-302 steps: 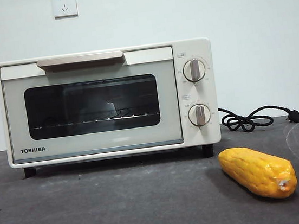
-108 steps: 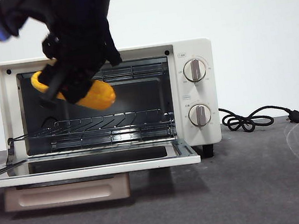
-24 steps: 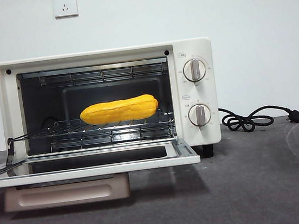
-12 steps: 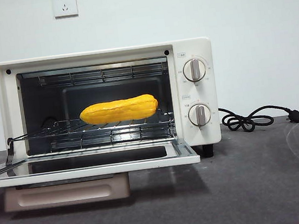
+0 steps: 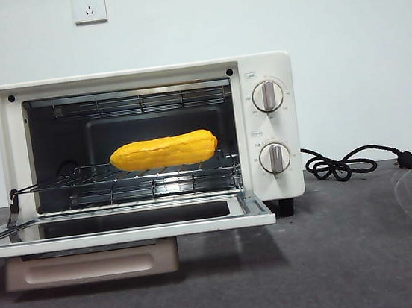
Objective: Take the corn from the table,put the corn in the oven
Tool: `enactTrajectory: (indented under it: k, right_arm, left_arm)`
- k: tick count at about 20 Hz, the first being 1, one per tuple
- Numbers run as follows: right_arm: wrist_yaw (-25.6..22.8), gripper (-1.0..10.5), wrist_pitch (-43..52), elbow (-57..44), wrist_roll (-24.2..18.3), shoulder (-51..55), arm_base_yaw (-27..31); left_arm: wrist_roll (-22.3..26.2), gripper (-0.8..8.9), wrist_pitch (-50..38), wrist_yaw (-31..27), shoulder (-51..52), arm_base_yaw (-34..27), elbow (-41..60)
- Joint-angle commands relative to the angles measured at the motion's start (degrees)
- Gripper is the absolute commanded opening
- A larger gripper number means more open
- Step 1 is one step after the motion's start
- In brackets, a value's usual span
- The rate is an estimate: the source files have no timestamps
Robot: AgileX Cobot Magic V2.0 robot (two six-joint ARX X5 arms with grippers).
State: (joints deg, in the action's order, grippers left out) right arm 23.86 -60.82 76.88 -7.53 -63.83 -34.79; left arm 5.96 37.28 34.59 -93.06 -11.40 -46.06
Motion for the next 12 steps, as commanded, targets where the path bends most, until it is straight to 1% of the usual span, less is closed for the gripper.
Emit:
enactTrajectory:
  k: [1, 3, 6, 10, 12]
  right_arm:
    - [0.17, -0.1, 0.44, 0.11, -0.2, -0.04, 0.0]
    - [0.15, -0.1, 0.44, 0.11, -0.22, -0.04, 0.0]
    - [0.17, -0.1, 0.42, 0.11, -0.2, -0.04, 0.0]
    - [0.17, -0.1, 0.42, 0.11, -0.2, -0.04, 0.0]
    - [0.17, -0.1, 0.33, 0.11, -0.17, -0.04, 0.0]
  left_arm:
    - [0.63, -0.08, 1.2, 0.13, -1.07, 1.68, 0.5]
    - [1.9, -0.08, 2.29, 2.78, -1.14, 2.4, 0.5]
    - [3.13, -0.08, 4.09, 10.36, -1.14, 2.45, 0.5]
    - [3.37, -0.08, 6.64, 13.99, -1.07, 0.74, 0.0]
    - [3.34, -0.08, 7.06, 17.75, -0.44, -0.5, -0.55]
